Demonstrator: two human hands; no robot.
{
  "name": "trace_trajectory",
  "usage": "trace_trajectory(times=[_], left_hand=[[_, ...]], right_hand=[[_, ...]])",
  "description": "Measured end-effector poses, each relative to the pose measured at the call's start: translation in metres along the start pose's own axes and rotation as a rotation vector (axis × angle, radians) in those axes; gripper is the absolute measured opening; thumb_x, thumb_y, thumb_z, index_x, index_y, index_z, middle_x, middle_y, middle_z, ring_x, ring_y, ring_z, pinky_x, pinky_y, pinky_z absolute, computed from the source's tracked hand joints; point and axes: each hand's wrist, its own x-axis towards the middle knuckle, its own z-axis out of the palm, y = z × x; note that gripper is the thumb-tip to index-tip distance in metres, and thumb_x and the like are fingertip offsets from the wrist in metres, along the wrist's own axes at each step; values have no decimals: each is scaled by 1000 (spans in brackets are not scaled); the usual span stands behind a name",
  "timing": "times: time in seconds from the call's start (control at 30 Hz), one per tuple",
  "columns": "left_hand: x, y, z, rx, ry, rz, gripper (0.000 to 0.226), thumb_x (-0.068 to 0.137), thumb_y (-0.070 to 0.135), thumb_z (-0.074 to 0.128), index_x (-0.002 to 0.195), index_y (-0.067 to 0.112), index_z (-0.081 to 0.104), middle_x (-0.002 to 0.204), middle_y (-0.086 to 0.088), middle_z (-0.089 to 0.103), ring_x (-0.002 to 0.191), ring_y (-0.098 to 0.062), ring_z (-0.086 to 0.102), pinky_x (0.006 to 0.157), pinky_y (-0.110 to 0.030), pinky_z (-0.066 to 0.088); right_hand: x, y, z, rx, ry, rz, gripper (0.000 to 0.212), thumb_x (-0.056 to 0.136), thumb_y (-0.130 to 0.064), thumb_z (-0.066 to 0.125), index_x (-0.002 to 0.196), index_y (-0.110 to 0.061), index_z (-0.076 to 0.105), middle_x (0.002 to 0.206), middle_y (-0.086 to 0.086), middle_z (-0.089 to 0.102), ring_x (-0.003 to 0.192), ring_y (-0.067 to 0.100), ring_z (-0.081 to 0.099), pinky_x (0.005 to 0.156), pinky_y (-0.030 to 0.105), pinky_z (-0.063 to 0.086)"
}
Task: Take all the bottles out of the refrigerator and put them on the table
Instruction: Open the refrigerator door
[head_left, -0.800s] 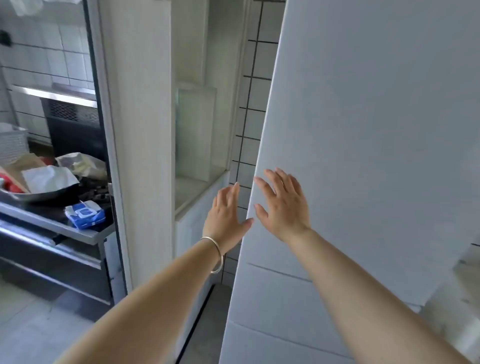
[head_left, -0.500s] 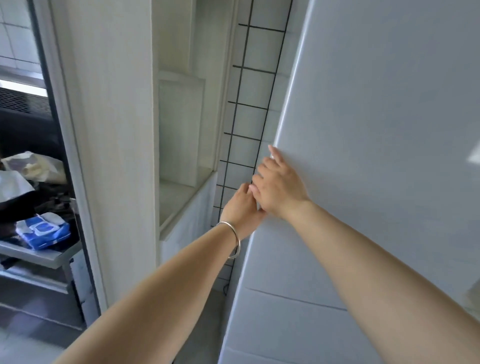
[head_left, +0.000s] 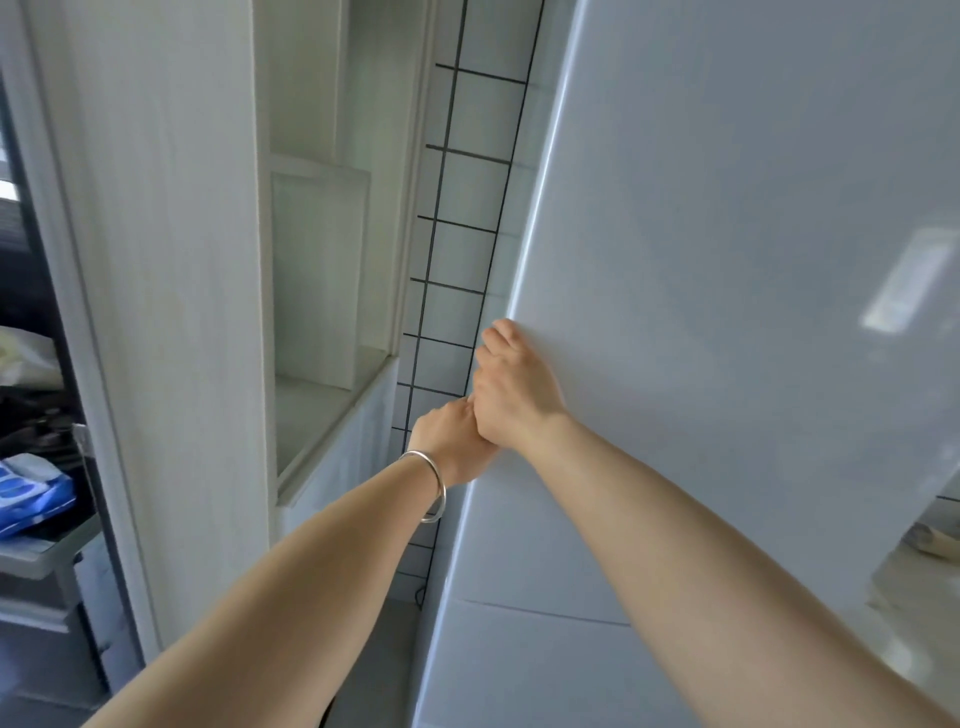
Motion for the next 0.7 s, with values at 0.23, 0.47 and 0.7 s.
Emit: trace_trajectory(times=[0.23, 0.47, 0.7], left_hand=[[-52, 8, 2, -10, 119, 157, 32, 82, 45, 45, 66, 18, 38, 60, 4, 48, 63, -26, 46, 54, -31, 29], [-142, 35, 10, 13, 481, 432, 38, 72, 46, 48, 52, 13, 45, 37, 7, 44, 28, -19, 40, 44, -3, 5], [-239, 114, 16, -48, 532, 858, 32, 95, 50, 33, 79, 24, 44, 63, 5, 58, 54, -10, 45, 52, -10, 26]], right_hand=[[-52, 3, -33, 92, 397, -29, 37, 67, -14, 36, 53, -15, 70, 55, 0, 58, 70, 24, 57, 94, 32, 34], [-156, 6, -76, 207, 655, -86, 24, 72, -11, 45, 59, -12, 66, 63, 3, 59, 74, 24, 54, 108, 37, 34], [-314, 30, -110, 371, 792, -39, 13, 77, -18, 56, 81, -13, 67, 108, 5, 62, 112, 23, 52, 116, 34, 19]])
